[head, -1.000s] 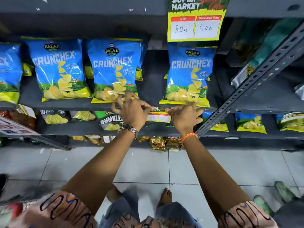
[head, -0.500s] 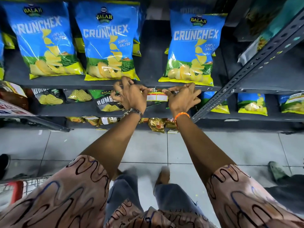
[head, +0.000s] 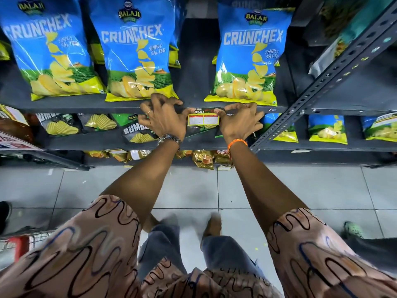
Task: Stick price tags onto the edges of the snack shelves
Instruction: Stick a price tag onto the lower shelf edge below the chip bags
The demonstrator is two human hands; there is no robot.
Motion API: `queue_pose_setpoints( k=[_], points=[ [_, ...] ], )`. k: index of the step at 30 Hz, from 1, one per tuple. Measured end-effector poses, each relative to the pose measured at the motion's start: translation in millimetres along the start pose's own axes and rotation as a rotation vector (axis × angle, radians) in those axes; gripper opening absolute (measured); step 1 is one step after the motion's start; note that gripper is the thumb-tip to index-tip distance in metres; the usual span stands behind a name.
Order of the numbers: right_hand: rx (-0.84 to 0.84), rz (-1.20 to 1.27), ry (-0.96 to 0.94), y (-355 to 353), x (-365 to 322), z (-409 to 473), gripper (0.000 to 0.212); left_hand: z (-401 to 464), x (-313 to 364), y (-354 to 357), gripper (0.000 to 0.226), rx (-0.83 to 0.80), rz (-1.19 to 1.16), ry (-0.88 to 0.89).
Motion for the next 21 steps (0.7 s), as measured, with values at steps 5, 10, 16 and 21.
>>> queue_pose_setpoints(
  k=[5, 10, 16, 21],
  points=[
    [0.011, -0.007, -0.152, -9, 0, 1, 0.01, 2, -26, -2, 0.024, 0.079, 0.009, 0.108],
    [-0.021, -0.196, -0.404, 3, -39, -12, 0.04, -2, -34, 1, 0.04, 0.075, 0.063, 0.168],
    [0.021, -0.351, -0.478, 16, -47, -11, 0.04, -6, -42, 1, 0.048, 0.01, 0.093, 0.154],
    [0.073, -0.226, -0.451, -2, -33, -17, 0.043, -12, -46, -5, 0.045, -0.02, 0.099, 0.223]
  ],
)
Point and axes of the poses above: each hand's wrist, its own z-axis towards the middle knuckle, its own y-axis out of the palm, x = y × z, the point moved 9 cm from there along z, towards the middle knuckle, and after that the axes turned 5 degrees about -x, right-handed, at the moved point
